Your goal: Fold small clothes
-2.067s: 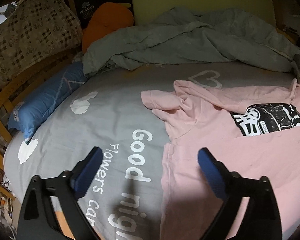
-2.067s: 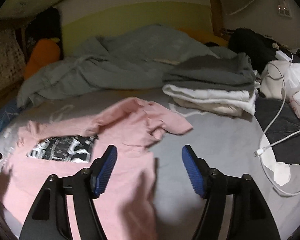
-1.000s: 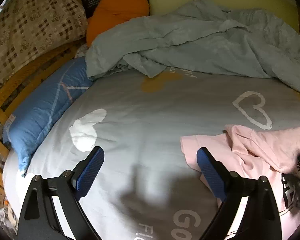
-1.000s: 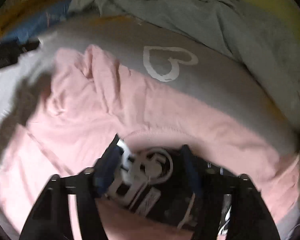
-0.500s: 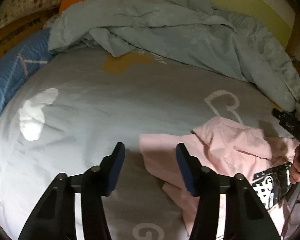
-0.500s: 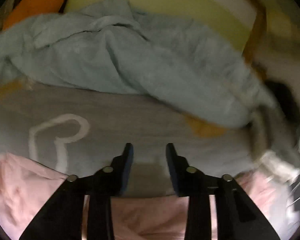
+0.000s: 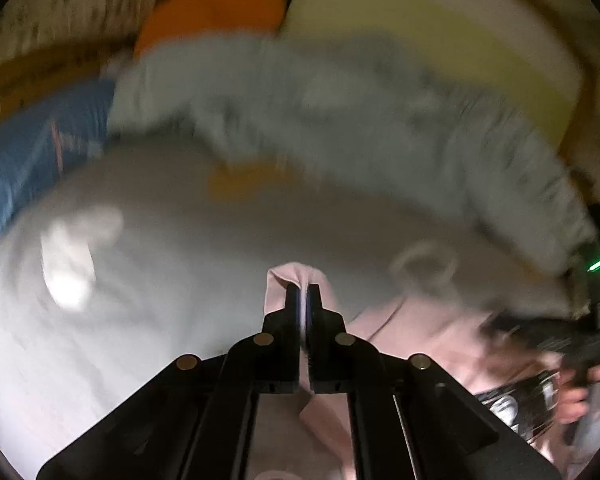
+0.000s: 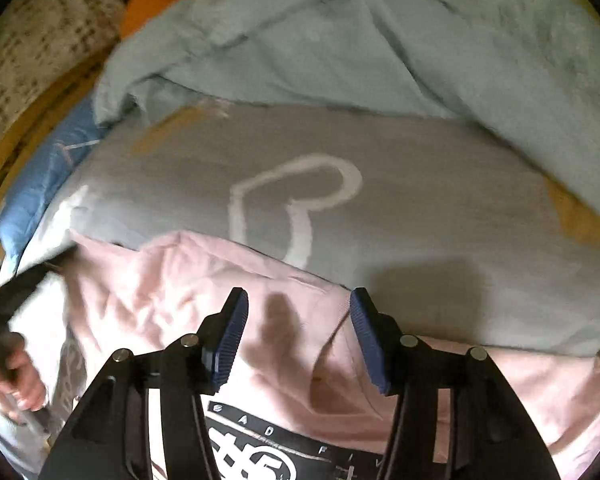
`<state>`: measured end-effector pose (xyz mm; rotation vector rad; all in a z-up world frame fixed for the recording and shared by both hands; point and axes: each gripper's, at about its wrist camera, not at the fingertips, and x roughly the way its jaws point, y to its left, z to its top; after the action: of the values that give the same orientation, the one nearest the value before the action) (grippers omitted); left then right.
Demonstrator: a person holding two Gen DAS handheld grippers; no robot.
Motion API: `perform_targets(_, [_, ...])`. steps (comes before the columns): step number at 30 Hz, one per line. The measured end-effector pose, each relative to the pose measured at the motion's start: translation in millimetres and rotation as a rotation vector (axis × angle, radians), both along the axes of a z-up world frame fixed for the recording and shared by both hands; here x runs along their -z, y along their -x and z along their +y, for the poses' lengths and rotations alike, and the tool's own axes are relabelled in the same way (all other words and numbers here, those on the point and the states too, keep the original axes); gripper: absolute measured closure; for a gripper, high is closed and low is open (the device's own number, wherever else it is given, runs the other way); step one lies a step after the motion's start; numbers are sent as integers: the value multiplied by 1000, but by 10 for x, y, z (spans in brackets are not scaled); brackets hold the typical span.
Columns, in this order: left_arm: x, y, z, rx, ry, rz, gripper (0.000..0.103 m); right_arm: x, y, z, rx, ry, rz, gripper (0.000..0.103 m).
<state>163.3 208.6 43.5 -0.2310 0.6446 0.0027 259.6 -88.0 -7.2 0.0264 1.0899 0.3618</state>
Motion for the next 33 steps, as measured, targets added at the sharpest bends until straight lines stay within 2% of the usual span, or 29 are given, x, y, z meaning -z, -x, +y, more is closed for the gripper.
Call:
perform_targets(1, [-103, 67, 3, -11, -29, -47, 101, 105, 8, -14, -11, -8, 26, 49])
perform_targets(2, [-162, 95, -17, -27, -73, -58, 101, 170, 15, 10, -18, -13, 45, 49])
perform_targets(4, [-203, 121, -81, -43, -139, -60, 101, 241, 61, 45, 2, 3, 14, 50])
perform_targets(5, [-190, 113, -127, -56, -177, -45, 101, 251, 68, 58, 13, 13, -11, 60])
perform_targets(6, [-150, 73, -185, -83, -234, 0, 100, 263, 54, 62, 34, 30, -32, 86])
perform_targets(7, [-92, 11, -204, -99, -262, 37, 100, 277, 23, 58, 49, 42, -42, 100])
perform_targets(10, [127, -122, -200, -115, -268, 127, 100, 196, -63, 5, 99, 35, -132, 100])
perform_targets(12, [277, -197, -131, -115, -243, 169, 100, 143, -159, -24, 130, 47, -174, 100])
perform_targets(16, [557, -267, -103, -110, -253, 236, 100, 74, -363, -39, 153, -40, -156, 100])
perform_targets(21, [759, -305, -152, -110, -301, 282, 99, 95, -527, 264, 94, 44, -176, 100])
perform_targets(24, [840, -370, -215, -120, -392, 331, 96, 250, -689, 401, 84, 81, -121, 100])
perform_targets(26, [901, -379, -271, -115, -460, 332, 95, 358, -775, 432, 95, 113, -85, 100])
perform_targets(28, [895, -353, -331, -123, -491, 313, 95, 342, -772, 396, 110, 109, -99, 92])
perform_targets(29, [875, -340, -351, -120, -494, 303, 83, 307, -753, 360, 127, 116, -119, 86])
perform_targets(30, [848, -331, -348, -124, -497, 296, 62, 243, -707, 290, 158, 132, -152, 71])
perform_targets(31, [816, -316, -343, -139, -512, 285, 52, 189, -656, 216, 176, 137, -179, 49])
perform_targets(32, [789, -306, -338, -163, -543, 282, 50, 112, -596, 116, 182, 125, -207, 39])
perform_targets(33, [766, -303, -337, -181, -588, 284, 50, 32, -535, -3, 175, 97, -224, 35])
